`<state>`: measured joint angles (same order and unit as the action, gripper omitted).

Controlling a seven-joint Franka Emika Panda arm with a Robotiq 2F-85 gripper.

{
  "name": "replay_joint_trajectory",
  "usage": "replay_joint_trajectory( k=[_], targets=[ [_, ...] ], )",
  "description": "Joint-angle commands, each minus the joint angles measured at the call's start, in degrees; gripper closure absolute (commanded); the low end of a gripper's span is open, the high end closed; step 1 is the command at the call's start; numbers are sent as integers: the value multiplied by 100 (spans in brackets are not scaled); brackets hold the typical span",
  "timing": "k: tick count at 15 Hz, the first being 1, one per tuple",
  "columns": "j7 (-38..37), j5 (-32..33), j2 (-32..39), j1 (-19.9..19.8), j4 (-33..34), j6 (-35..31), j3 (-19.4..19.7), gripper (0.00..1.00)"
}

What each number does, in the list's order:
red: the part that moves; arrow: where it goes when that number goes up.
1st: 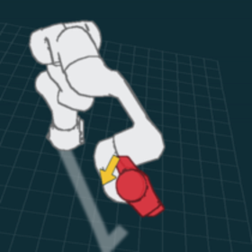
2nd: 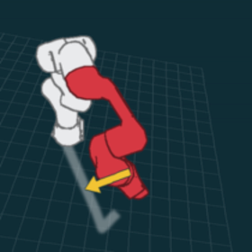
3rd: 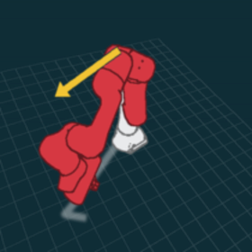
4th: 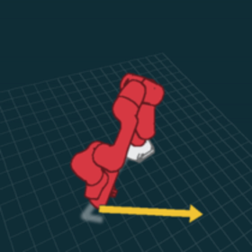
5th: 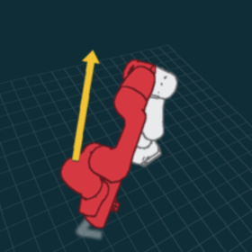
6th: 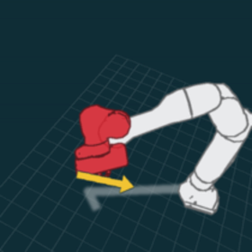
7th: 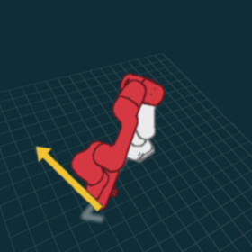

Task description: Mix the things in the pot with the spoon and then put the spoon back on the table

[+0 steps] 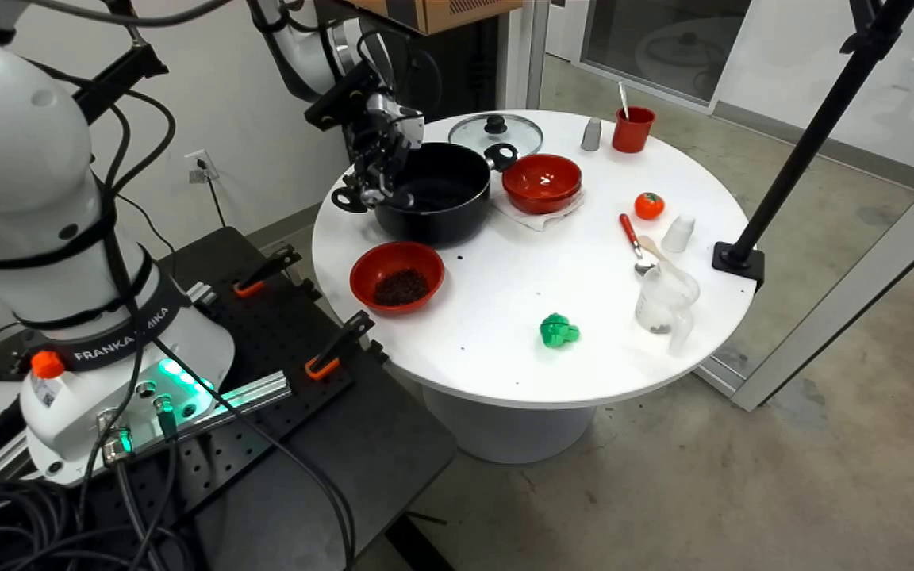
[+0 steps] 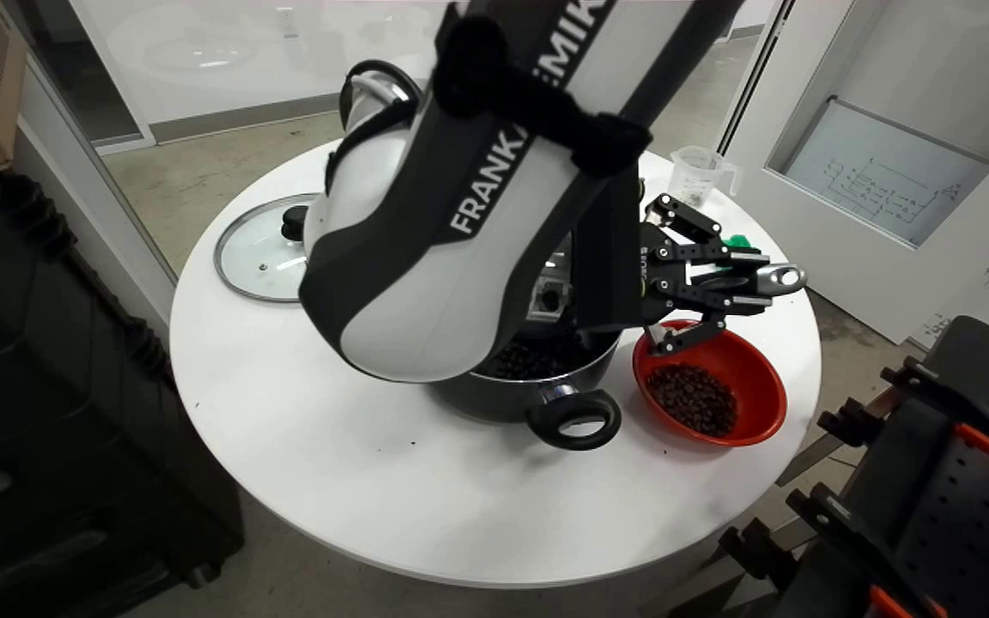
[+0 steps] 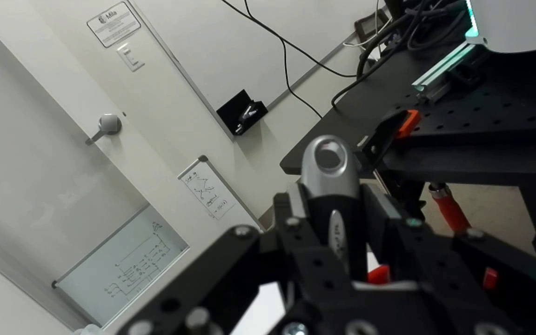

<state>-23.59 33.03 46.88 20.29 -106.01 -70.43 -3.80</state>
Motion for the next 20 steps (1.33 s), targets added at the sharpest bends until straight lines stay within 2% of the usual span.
replay_joint_trajectory(
  k=[1, 9, 14, 20],
  targets=[
    [-107, -36, 38, 23, -93, 348, -5, 92],
    [100, 84, -40, 178, -406, 255, -425, 92],
    [193, 135, 37, 285, -234, 241, -579, 92],
    [401, 65, 264, 219, 320, 172, -527, 92]
  ],
)
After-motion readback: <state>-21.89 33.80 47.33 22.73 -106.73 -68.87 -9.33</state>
